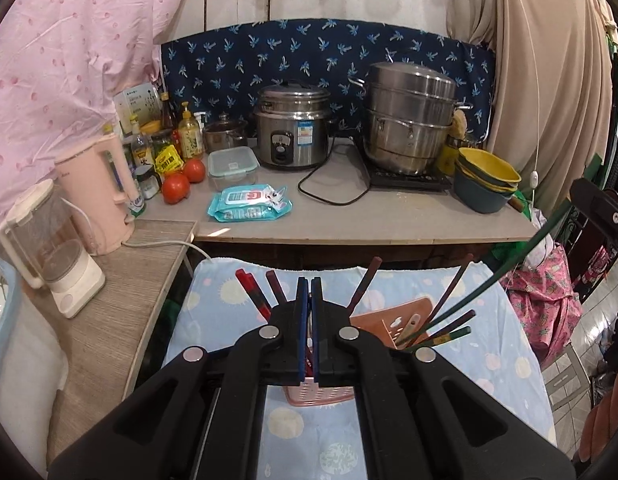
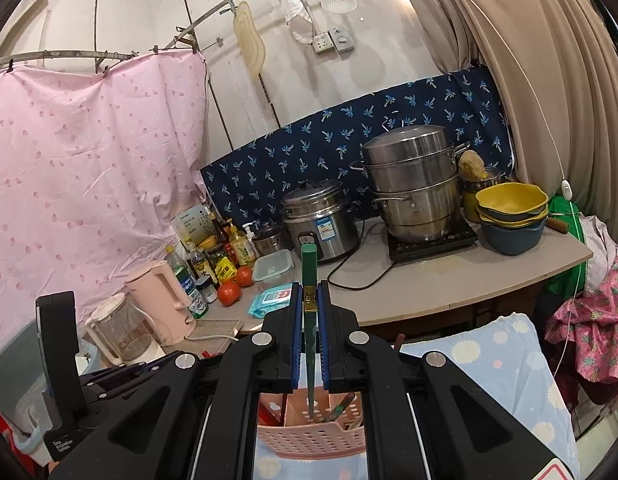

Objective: Organize utensils
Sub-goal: 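Lower the chopstick and spoon into the pink holder and open both tools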

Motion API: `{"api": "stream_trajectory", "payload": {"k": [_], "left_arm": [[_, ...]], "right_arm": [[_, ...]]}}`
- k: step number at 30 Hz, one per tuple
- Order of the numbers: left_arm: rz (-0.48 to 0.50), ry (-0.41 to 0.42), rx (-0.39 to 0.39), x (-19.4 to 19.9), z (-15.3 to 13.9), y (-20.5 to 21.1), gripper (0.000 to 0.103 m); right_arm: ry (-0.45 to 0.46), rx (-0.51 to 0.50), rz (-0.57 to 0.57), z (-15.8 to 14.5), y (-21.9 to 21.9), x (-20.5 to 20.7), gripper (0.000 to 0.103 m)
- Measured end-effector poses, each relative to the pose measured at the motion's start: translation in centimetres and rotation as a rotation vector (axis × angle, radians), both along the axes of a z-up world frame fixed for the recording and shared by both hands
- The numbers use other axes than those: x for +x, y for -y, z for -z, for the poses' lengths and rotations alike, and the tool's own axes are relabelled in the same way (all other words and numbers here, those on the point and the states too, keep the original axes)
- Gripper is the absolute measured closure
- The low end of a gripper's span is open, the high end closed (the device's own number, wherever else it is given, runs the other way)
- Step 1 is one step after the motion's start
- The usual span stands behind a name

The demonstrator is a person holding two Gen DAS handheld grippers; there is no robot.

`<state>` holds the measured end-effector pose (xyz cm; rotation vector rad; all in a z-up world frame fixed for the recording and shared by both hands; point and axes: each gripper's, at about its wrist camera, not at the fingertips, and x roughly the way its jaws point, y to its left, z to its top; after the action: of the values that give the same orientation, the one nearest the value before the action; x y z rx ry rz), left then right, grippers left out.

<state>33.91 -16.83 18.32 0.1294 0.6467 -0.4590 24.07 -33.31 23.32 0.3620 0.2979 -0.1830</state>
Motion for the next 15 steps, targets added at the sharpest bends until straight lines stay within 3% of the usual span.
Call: {"api": "stream_trajectory", "payload": {"k": [15], "left_arm": [[-0.01, -0.101, 0.045, 3.0, 6.3, 1.5, 0.102]], "right_arm": [[-0.154, 0.004, -0.037, 6.5, -0.4, 6.1, 0.096]]}}
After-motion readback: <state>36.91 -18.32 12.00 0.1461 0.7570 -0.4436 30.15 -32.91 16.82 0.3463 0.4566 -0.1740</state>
